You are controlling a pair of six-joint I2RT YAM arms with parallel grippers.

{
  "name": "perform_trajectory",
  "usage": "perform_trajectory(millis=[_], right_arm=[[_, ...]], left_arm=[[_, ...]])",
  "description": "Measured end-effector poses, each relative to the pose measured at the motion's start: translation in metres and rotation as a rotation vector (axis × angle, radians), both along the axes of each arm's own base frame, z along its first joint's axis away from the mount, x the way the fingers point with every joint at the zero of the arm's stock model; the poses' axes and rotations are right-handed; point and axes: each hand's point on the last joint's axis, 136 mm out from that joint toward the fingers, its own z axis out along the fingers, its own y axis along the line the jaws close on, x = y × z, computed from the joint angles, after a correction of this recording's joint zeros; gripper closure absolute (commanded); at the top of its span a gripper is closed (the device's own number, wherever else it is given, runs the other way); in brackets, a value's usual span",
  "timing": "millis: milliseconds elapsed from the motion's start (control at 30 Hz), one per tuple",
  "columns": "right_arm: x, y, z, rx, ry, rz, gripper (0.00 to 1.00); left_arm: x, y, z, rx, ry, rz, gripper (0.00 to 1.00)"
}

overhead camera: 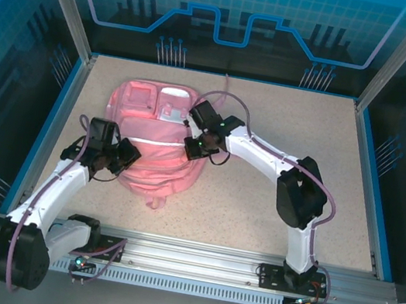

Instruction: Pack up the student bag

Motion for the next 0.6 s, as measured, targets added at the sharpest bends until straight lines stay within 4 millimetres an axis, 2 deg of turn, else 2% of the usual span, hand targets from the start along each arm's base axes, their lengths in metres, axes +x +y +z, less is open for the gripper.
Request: perform_trajectory(millis=[67, 133, 200, 367, 400, 500, 600], right_arm=[[0.000, -0.009, -0.002, -0.007, -0.013, -0.023, 1.00], [0.004, -0.029, 0.000, -0.012, -0.029, -0.072, 1.00], [0.010, -0.052, 0.002, -0.015, -0.036, -0.131, 1.00], [0.019, -0.118, 0.000, -0.042, -0.030, -0.294, 0.99], [0.018, -0.128, -0.001, -0.052, -0.029, -0.318, 0.94], [0.013, -0.152, 0.003, -0.080, -0.029, -0.386, 0.61], [0.014, -0.170, 0.019, -0.081, -0.070, -0.454, 0.31]], left_arm=[[-0.004, -0.002, 0.001, 0.005, 0.013, -0.027, 0.54], [-0.007, -0.003, 0.003, 0.014, 0.022, -0.053, 0.42], [-0.007, -0.003, 0.009, 0.020, 0.019, -0.067, 0.35], [0.006, 0.001, 0.039, 0.063, -0.047, -0.081, 0.25], [0.009, 0.004, 0.045, 0.080, -0.064, -0.076, 0.22], [0.019, 0.016, 0.063, 0.153, -0.114, -0.047, 0.13], [0.027, 0.032, 0.076, 0.243, -0.150, -0.007, 0.03]])
